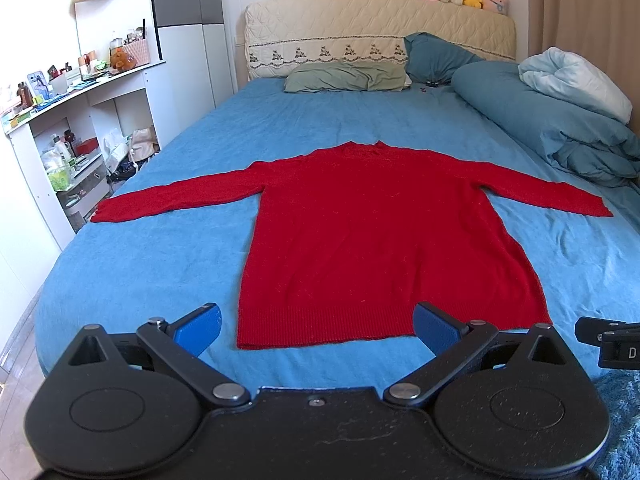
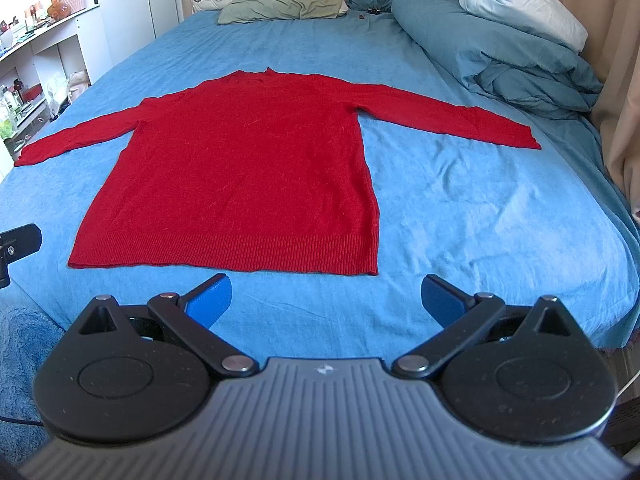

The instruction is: Fold small clothes

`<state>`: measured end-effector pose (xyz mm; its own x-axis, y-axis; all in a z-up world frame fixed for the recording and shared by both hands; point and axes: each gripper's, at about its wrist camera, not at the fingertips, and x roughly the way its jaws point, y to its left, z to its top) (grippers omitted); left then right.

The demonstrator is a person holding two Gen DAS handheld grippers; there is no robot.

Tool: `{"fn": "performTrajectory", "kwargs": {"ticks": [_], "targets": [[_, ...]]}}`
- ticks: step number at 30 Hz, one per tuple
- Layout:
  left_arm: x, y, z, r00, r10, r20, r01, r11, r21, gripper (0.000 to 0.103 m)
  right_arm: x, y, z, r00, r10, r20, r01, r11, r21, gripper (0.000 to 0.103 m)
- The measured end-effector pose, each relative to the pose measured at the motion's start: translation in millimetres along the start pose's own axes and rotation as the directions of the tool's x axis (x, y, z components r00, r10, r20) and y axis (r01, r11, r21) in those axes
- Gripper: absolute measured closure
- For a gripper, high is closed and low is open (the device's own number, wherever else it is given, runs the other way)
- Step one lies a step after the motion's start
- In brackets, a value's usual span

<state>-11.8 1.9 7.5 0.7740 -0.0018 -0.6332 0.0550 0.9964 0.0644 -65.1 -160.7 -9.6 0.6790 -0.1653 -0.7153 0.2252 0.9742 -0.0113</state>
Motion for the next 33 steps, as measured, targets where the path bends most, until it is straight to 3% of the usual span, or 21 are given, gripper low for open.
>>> {"fn": "performTrajectory", "kwargs": {"ticks": [26,33], "targets": [[-3,-1,2,1.000,-0.009,0.008,0.009,1.000,-0.016,0.000,-4,3,1,1.000,0.004,0.011,-0.004,1.000,0.001,0.000],[-9,-6,45,0.996,0.002,0.094,0.000,1.000,-0.022,0.000,-7,-13,34,0.996,0.016,0.083,-0.020,0.999,0.045,0.000]]}}
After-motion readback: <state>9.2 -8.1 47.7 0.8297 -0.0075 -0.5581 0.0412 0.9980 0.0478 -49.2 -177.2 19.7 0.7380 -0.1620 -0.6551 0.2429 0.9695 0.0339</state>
